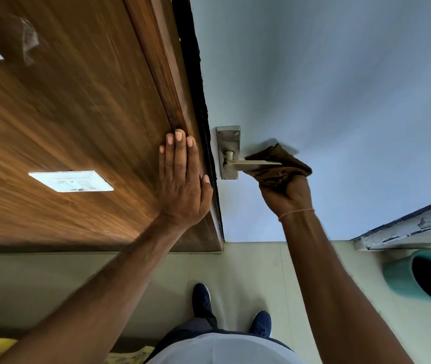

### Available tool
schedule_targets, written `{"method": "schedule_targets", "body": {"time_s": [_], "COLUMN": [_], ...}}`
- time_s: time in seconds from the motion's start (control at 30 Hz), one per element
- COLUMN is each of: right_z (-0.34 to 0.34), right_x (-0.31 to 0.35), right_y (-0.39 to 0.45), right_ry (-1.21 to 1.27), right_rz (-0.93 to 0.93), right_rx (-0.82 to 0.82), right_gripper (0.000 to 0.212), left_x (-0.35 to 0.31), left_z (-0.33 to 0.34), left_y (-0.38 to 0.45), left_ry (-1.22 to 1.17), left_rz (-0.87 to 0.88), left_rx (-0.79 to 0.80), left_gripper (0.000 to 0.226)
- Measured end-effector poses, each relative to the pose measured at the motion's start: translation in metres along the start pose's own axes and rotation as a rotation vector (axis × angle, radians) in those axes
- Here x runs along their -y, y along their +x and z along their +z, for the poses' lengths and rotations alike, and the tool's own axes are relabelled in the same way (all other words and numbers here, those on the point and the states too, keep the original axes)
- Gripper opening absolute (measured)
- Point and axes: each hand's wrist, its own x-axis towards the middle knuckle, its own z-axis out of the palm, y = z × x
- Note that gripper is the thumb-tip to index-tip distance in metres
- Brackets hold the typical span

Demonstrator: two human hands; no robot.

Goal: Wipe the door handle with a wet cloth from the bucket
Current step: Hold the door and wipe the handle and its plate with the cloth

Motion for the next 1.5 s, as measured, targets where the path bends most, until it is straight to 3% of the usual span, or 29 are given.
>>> {"method": "schedule_targets", "body": {"time_s": [0.23, 0.4, 0.53, 0.7, 0.9, 1.03, 1.1, 1.3, 1.5], "right_z": [0.024, 0.032, 0.034, 0.03, 0.03, 0.043, 0.05, 0.038, 0.029], "right_x": [-0.064, -0.084, -0.094, -0.092, -0.078, -0.1, -0.102, -0.07, -0.028], "right_y": [-0.013, -0.013, -0.007, -0.004, -0.025, -0.017, -0.014, -0.025, -0.018], "right_ry": [-0.162, -0.064, 0.083, 0.21, 0.172, 0.277, 0.294, -0.016, -0.286], "right_rz": [0.0, 0.101, 0.208, 0.284, 0.196, 0.323, 0.359, 0.202, 0.025], "right_rx": [0.079, 0.114, 0.119, 0.004, 0.046, 0.055, 0.044, -0.134, -0.26], "right_gripper": [0.036, 0.046, 0.037, 0.045, 0.072, 0.045, 0.044, 0.052, 0.021], "left_x": [0.003, 0.008, 0.003, 0.009, 0.007, 0.005, 0.006, 0.005, -0.001], "left_z": [-0.007, -0.011, -0.012, -0.016, -0.018, -0.019, -0.02, -0.016, -0.011], "left_y": [0.0, 0.001, 0.001, 0.001, 0.001, 0.003, 0.003, 0.0, 0.001], "left_ry": [-0.004, -0.013, -0.024, -0.024, -0.027, -0.034, -0.041, -0.035, -0.04], "left_rz": [0.025, 0.044, 0.026, 0.046, 0.033, 0.028, 0.035, 0.029, 0.004], "left_rx": [0.001, 0.03, 0.04, 0.079, 0.103, 0.096, 0.099, 0.088, 0.032], "left_gripper": [0.076, 0.074, 0.074, 0.072, 0.071, 0.07, 0.07, 0.071, 0.073]}}
